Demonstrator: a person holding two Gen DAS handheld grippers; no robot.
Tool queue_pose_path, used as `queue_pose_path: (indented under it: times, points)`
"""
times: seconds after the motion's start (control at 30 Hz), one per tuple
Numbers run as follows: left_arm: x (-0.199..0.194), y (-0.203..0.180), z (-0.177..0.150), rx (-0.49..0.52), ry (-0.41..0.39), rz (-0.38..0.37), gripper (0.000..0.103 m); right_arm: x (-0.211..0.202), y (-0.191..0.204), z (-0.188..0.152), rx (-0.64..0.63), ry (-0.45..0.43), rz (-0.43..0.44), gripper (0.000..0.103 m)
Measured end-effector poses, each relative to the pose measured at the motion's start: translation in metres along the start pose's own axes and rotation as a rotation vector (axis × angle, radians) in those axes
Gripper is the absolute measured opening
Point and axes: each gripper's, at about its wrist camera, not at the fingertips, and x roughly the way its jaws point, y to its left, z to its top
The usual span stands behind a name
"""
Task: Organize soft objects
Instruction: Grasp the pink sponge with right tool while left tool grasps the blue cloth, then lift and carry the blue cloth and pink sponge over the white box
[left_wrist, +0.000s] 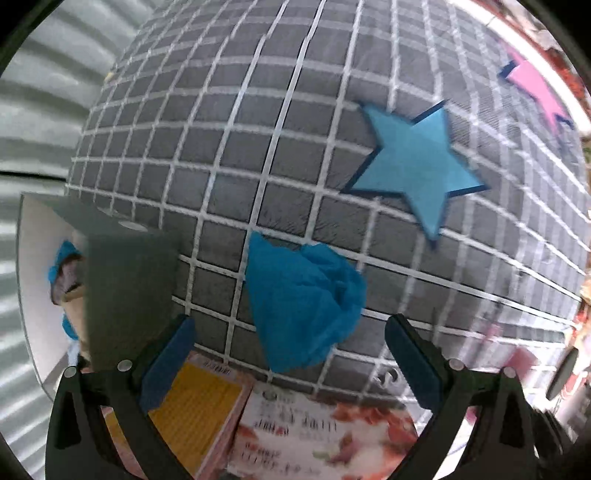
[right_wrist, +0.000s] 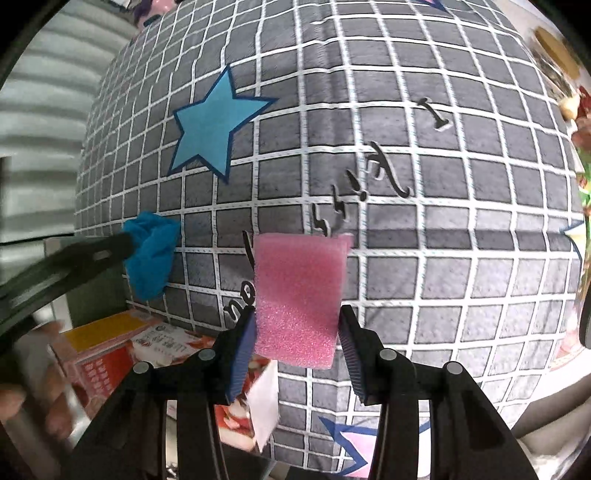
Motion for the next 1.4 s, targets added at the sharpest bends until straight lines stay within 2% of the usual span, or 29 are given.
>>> queue_pose_path:
  times: [0.1,0.13,0.23,0.37,0.4,0.63,0.83,1.13,1.4]
  points:
    - [0.021,0.006,0.004,-0.045,0.054,0.031,0.087,-0.004,-0.004,-0.004,0.009,-0.005,0.024,0.046]
    - [0.027,0.008,0.006,-0.058,0.072,0.028,0.084,-0.001,0.001,-0.001,0.010,-0.008,0.030,0.046]
    - [0.039,0.012,0.007,-0.069,0.113,0.001,0.068,-0.006,0.003,-0.001,0.007,-0.016,0.046,0.046]
    - [0.041,0.008,0.004,-0.035,0.112,-0.036,0.032,-0.010,0.006,-0.002,-0.005,-0.026,0.052,0.046]
    - [0.038,0.005,0.003,-0.013,0.102,-0.033,0.030,-0.011,0.007,-0.001,-0.011,-0.030,0.051,0.046]
    - [-0.006,-0.021,-0.011,0.099,-0.033,-0.047,0.027,-0.013,0.020,0.005,-0.043,-0.049,0.034,0.046]
    - [-0.047,-0.029,-0.026,0.184,-0.122,-0.074,0.027,-0.015,0.028,0.006,-0.048,-0.058,0.030,0.046]
    - [-0.092,-0.024,-0.041,0.234,-0.191,-0.104,0.027,-0.022,0.047,0.006,-0.063,-0.081,0.025,0.046]
    - [-0.097,-0.010,-0.054,0.267,-0.237,-0.117,0.027,-0.026,0.064,0.003,-0.079,-0.099,0.011,0.046]
